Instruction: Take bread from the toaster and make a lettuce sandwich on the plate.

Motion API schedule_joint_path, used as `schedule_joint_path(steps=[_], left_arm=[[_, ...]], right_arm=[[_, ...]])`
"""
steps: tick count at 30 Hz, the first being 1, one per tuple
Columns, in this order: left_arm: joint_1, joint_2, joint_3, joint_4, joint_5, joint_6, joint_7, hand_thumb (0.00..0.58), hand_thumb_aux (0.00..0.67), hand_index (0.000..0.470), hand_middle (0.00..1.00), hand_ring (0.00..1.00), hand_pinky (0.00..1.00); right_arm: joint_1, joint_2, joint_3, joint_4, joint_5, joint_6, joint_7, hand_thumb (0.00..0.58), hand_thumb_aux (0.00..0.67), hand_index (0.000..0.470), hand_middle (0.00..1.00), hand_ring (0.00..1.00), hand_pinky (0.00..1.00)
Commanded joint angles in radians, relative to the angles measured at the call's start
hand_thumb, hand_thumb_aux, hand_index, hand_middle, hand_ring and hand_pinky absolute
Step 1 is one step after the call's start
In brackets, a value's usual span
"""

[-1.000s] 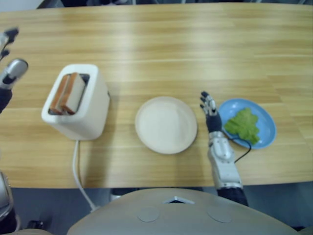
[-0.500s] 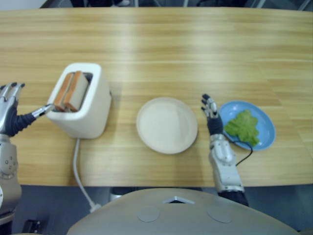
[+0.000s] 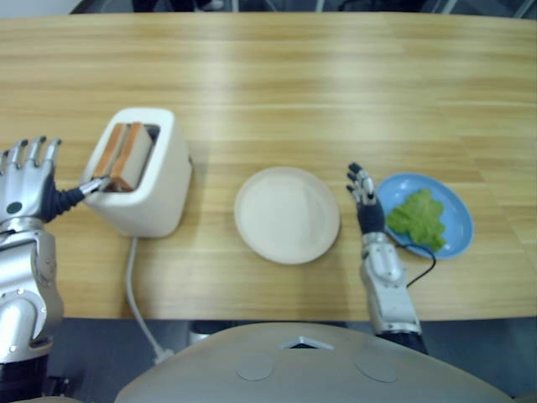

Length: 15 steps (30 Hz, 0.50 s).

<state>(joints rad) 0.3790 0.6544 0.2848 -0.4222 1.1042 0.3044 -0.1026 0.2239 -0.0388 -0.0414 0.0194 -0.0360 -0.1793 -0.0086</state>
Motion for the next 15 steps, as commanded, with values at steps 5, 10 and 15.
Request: schedule_joint_path(steps=[5, 10, 15], left_arm=[[0.015, -0.019, -0.014, -0.028, 0.022, -0.007, -0.013, 0.000, 0.000, 0.000, 0.00, 0.00, 0.00], [0.013, -0.026, -0.012, -0.043, 0.021, -0.013, -0.017, 0.000, 0.000, 0.000, 0.00, 0.00, 0.00], [0.009, -0.038, -0.018, -0.044, 0.025, -0.016, -0.007, 0.527, 0.468, 0.321, 0.00, 0.00, 0.00]], right_arm=[[0.012, 0.002, -0.007, -0.028, 0.009, 0.023, -0.004, 0.000, 0.000, 0.000, 0.00, 0.00, 0.00], [0.015, 0.004, -0.007, -0.032, 0.009, 0.028, -0.006, 0.000, 0.000, 0.000, 0.00, 0.00, 0.00], [0.013, 0.001, -0.008, -0.029, 0.009, 0.031, -0.005, 0.000, 0.000, 0.000, 0.00, 0.00, 0.00]])
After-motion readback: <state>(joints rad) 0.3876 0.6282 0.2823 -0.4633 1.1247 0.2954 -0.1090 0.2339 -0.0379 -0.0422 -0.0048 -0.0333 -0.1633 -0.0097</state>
